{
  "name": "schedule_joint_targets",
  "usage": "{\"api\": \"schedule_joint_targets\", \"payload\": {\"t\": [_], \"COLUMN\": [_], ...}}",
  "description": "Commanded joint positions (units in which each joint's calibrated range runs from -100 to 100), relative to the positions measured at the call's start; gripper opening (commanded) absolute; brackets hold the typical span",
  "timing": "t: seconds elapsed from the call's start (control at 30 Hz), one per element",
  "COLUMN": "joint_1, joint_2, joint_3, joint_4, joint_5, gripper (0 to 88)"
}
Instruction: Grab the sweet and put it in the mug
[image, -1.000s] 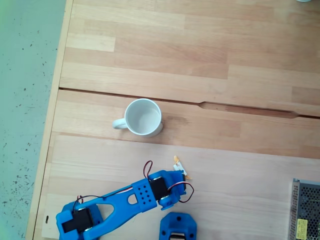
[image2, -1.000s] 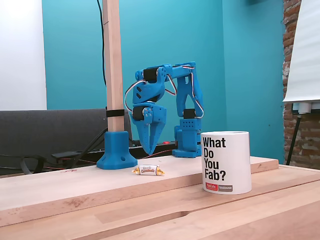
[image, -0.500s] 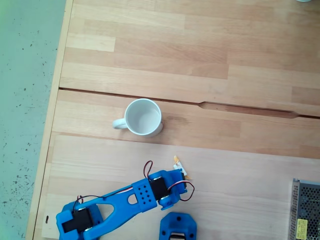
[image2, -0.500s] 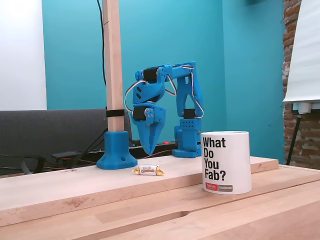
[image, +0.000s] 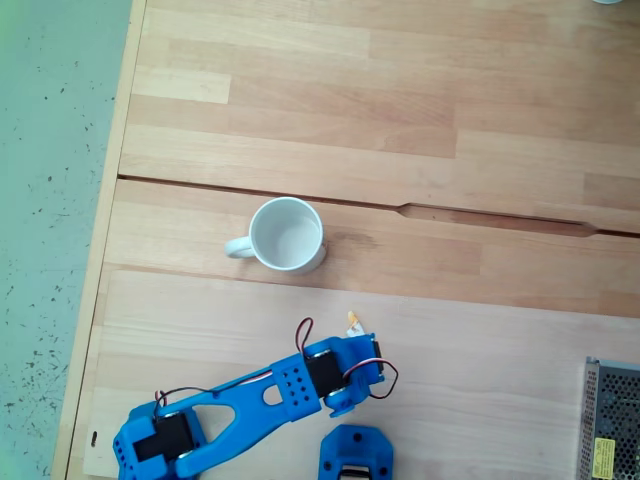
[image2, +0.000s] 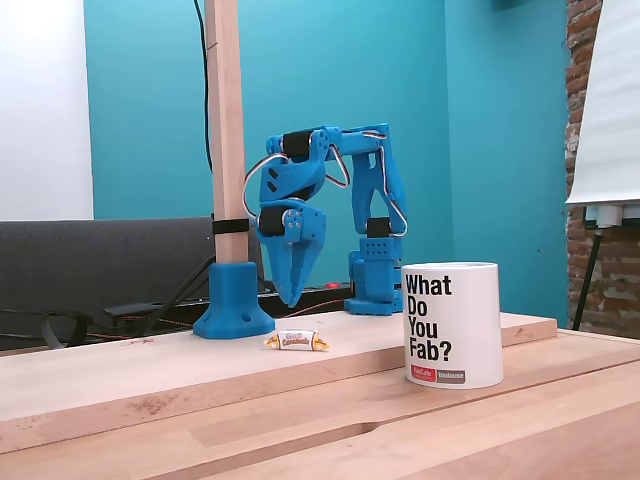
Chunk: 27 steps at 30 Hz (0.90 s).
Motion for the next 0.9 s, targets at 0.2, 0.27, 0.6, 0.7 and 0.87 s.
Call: {"api": "schedule_joint_targets", "payload": {"t": [0.2,0.27,0.6,0.7,0.87], "joint_1": [0.21,0.21,0.21,0.21,-0.15], "joint_2": [1.75,1.75,2.52,2.52,2.26], "joint_3": [-5.23,-5.32,-5.05,-4.78,-4.78], "joint_4": [-0.44,-0.28,0.69,2.06,3.83], "joint_5": [-0.29,-0.29,-0.29,-0.29,-0.29], "gripper": [3.0,7.2,26.0,28.1,29.7]}}
